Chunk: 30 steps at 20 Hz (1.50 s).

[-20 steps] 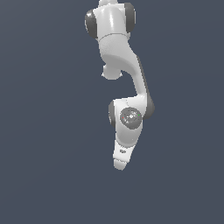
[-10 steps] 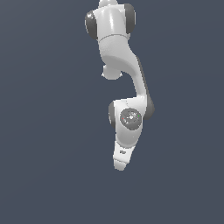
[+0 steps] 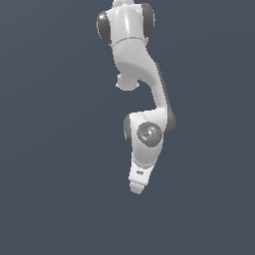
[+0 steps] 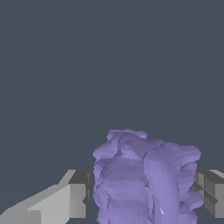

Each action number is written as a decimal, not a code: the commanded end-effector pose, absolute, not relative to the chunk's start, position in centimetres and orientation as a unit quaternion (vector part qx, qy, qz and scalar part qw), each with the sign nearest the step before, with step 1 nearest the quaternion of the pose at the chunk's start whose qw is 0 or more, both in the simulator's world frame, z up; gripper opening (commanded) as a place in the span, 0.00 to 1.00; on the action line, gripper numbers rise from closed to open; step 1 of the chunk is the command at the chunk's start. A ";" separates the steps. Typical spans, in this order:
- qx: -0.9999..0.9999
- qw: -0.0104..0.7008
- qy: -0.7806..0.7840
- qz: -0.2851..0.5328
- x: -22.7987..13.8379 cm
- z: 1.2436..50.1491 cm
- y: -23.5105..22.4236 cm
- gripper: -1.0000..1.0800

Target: Pick up the object and move it to a goal position.

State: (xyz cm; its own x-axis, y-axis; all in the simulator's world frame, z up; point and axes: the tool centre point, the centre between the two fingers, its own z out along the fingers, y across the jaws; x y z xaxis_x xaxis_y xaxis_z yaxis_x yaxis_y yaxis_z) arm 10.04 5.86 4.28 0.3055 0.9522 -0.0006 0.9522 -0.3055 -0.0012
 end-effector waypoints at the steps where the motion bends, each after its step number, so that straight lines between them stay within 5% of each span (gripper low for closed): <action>1: -0.808 0.000 -0.589 0.000 10.0 5.0 6.0 0.00; 9: -0.808 0.000 -0.590 0.000 9.6 10.2 7.4 0.00; 30: -0.807 0.000 -0.590 0.000 8.2 32.8 13.3 0.00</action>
State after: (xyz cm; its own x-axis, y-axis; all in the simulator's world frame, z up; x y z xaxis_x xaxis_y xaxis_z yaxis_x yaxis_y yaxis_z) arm 8.31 12.94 31.21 0.3031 0.9529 0.0002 0.9529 -0.3031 0.0005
